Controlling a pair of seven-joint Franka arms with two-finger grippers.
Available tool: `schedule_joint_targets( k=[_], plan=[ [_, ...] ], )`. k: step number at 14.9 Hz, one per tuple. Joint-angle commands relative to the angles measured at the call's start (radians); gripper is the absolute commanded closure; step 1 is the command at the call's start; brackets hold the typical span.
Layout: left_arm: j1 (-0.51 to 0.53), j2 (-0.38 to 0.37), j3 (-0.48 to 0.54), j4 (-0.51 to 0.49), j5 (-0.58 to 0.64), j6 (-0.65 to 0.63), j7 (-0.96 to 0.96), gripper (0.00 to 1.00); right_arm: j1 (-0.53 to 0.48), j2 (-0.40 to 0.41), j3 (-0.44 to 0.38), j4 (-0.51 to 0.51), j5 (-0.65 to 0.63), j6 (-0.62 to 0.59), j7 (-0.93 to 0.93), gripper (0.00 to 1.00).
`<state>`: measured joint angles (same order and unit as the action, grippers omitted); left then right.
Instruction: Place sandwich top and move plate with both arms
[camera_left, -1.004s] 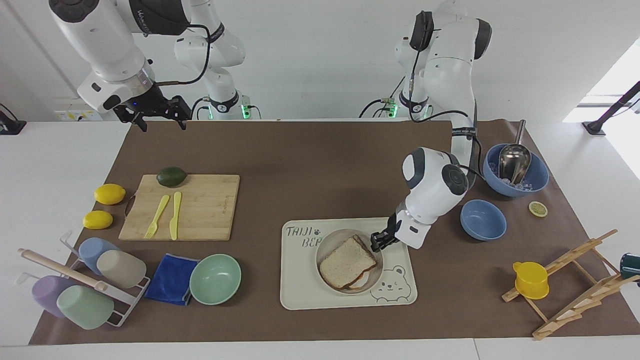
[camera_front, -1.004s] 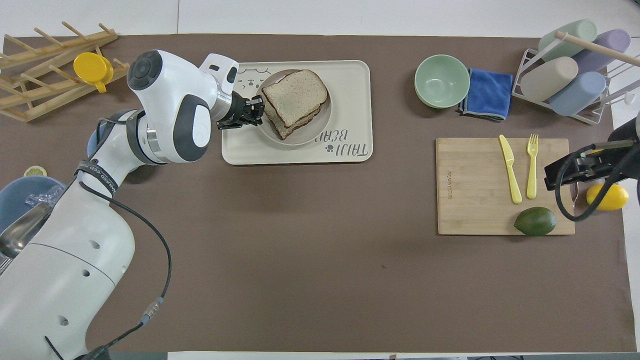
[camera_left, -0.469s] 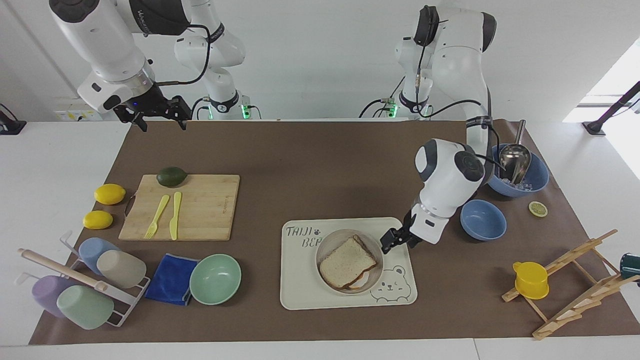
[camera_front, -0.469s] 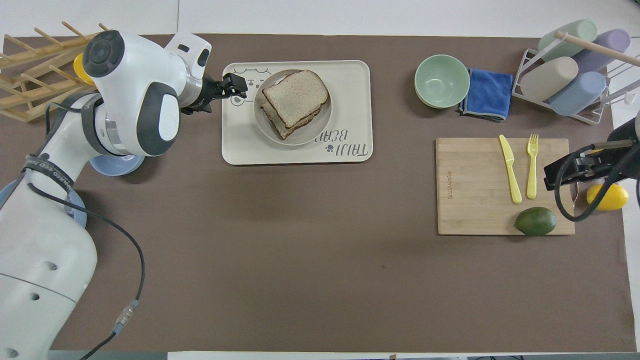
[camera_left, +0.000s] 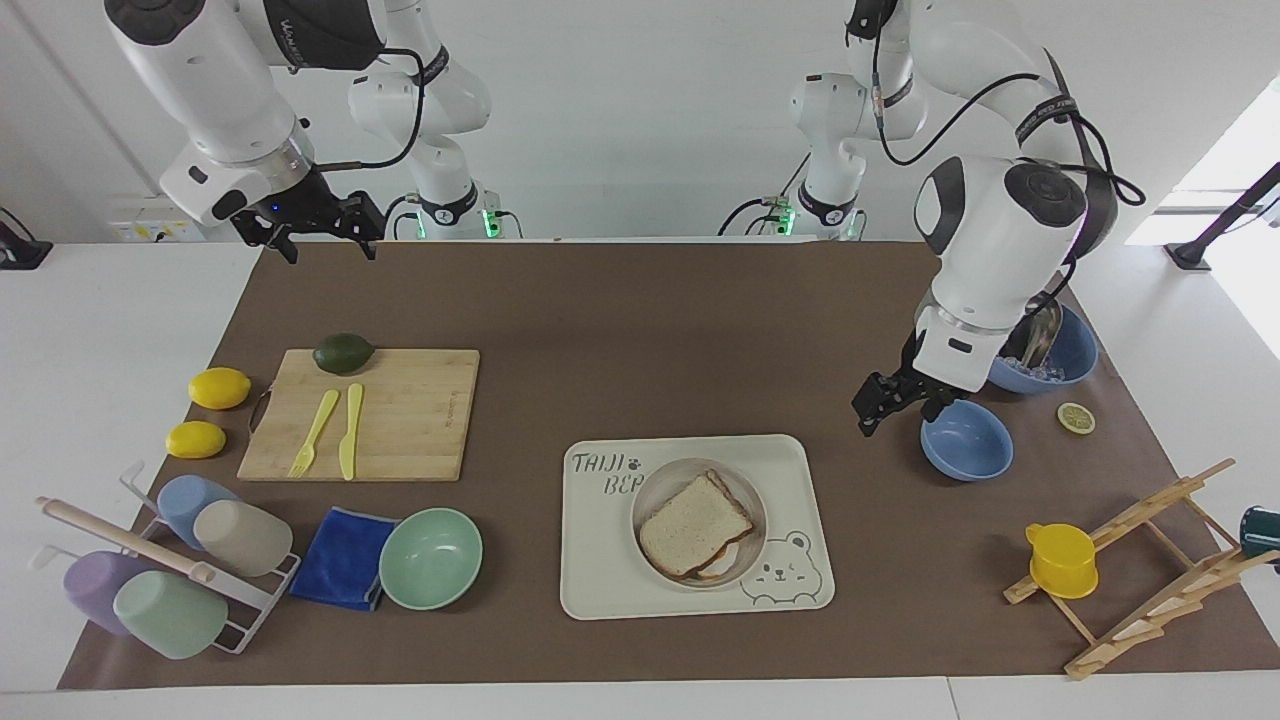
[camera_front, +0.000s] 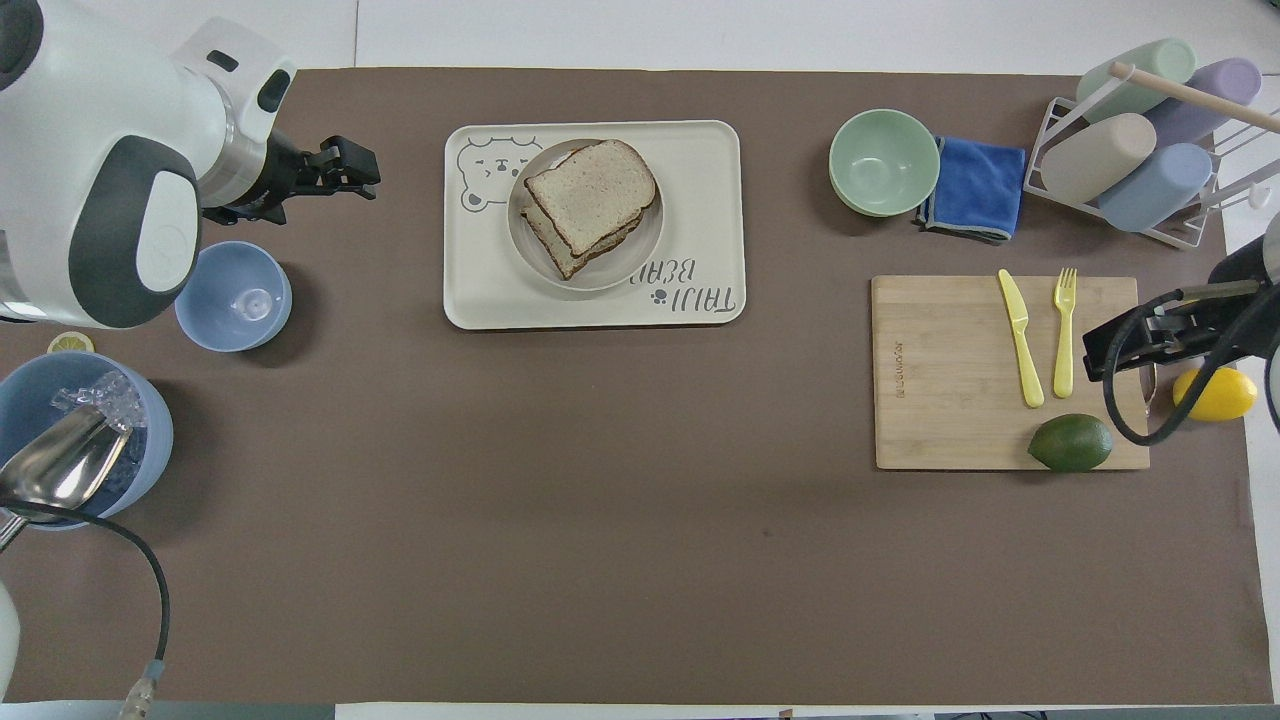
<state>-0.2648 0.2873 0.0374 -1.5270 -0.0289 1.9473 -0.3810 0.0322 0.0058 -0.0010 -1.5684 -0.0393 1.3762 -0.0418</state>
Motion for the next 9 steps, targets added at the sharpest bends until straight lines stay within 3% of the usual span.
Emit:
schedule_joint_targets(
  k=[1,6,9],
  plan=[
    [0.036,-0.078,-0.004,-0.028,0.038,-0.074,0.022,0.00,-0.011,-0.020,0.007,-0.021,0.021,0.020,0.005,0.00],
    [0.067,-0.259,-0.010,-0.073,0.037,-0.347,0.171,0.00,-0.006,-0.020,0.010,-0.018,0.019,0.020,0.005,0.00],
    [0.107,-0.350,-0.039,-0.146,0.035,-0.421,0.188,0.00,-0.006,-0.020,0.010,-0.018,0.021,0.020,0.005,0.00]
  ],
)
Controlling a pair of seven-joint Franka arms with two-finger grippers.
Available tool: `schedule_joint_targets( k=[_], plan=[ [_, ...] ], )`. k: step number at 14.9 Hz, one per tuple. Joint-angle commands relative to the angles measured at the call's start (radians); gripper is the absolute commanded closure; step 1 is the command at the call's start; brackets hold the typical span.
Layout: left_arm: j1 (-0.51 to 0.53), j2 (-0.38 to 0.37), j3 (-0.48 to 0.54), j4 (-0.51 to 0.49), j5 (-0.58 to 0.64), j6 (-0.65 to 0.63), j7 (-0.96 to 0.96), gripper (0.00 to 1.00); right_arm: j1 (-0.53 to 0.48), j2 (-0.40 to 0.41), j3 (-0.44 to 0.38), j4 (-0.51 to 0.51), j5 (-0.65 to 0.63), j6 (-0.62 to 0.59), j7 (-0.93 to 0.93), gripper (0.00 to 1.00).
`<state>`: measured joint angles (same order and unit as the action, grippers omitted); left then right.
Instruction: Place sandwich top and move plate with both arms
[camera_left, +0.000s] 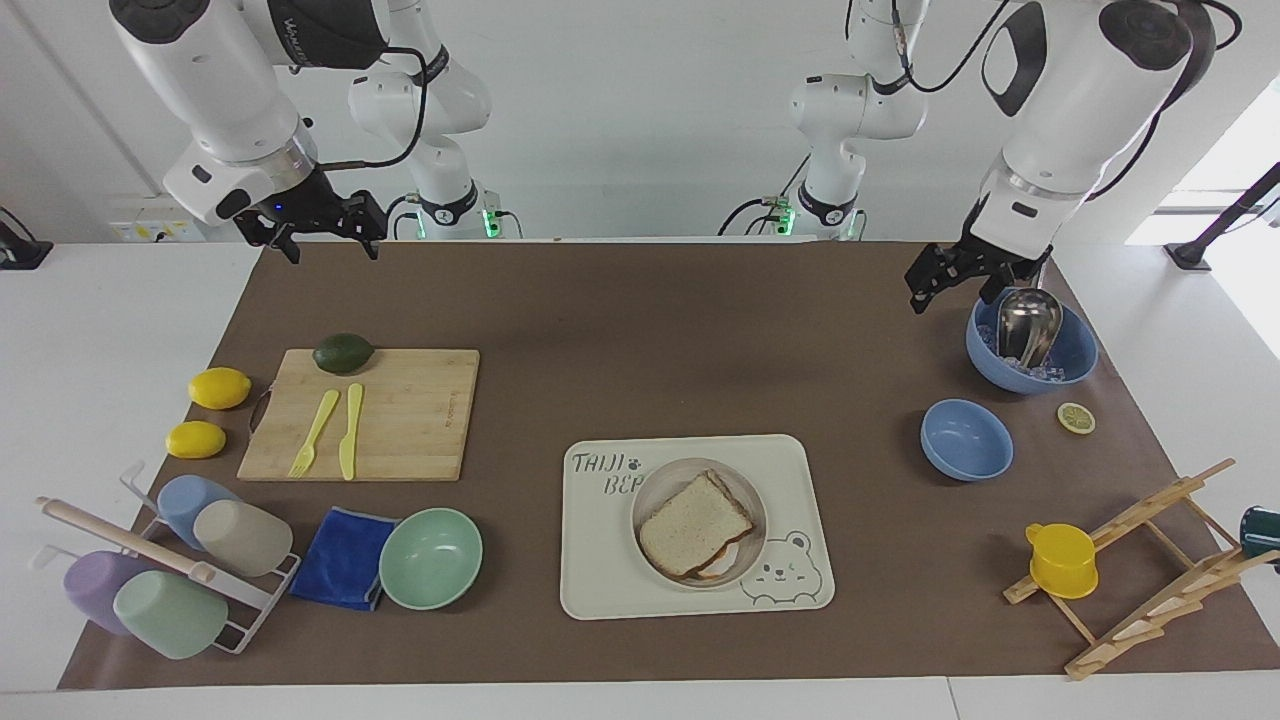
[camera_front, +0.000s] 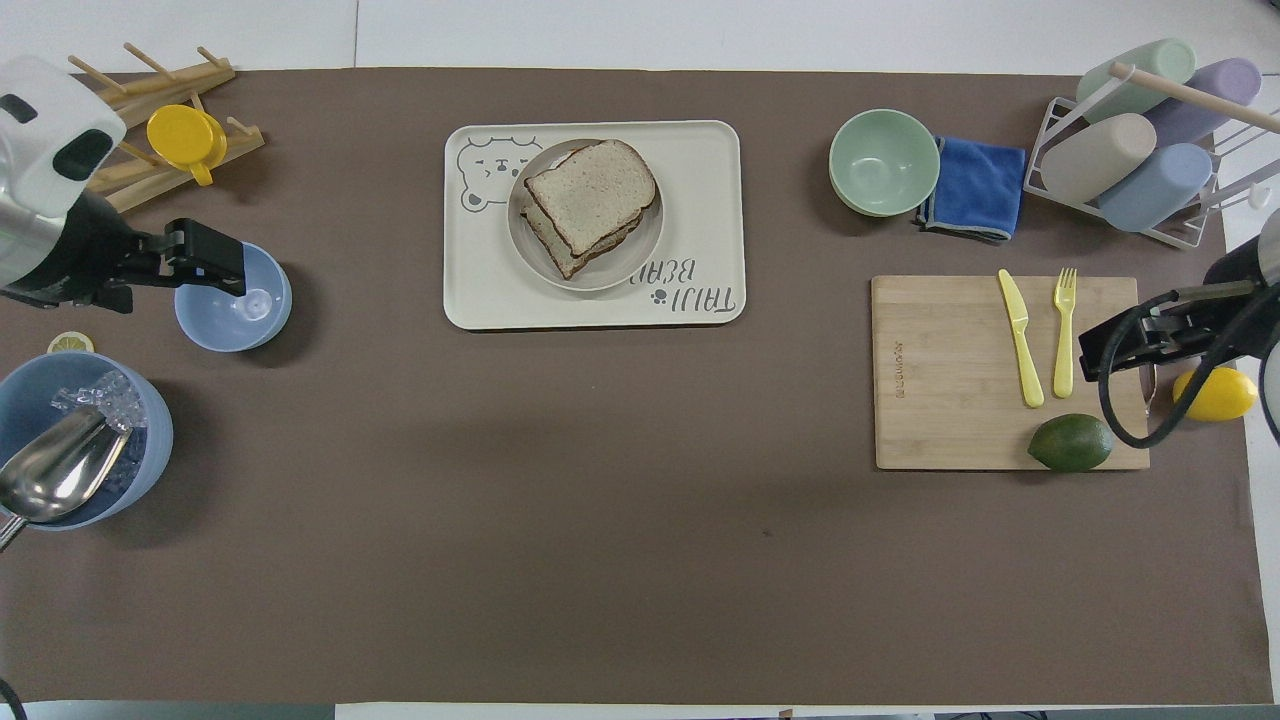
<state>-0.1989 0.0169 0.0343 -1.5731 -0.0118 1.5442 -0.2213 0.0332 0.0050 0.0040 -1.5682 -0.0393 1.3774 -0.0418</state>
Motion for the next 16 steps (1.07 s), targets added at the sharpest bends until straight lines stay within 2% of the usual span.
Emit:
schedule_joint_targets(
  k=[1,3,8,16],
  plan=[
    [0.070,-0.100,-0.065,-0.131,0.018,-0.021,0.039,0.00,-0.007,-0.019,0.005,-0.018,0.019,0.018,0.005,0.00],
    [0.090,-0.118,-0.094,-0.177,0.016,-0.009,0.045,0.00,-0.007,-0.019,0.005,-0.018,0.019,0.018,0.005,0.00],
    [0.090,-0.081,-0.085,-0.107,-0.039,0.037,0.039,0.00,-0.006,-0.019,0.005,-0.016,0.019,0.018,0.005,0.00],
    [0.085,-0.083,-0.085,-0.113,-0.046,0.031,0.036,0.00,-0.006,-0.020,0.007,-0.016,0.019,0.018,0.005,0.00]
  ],
)
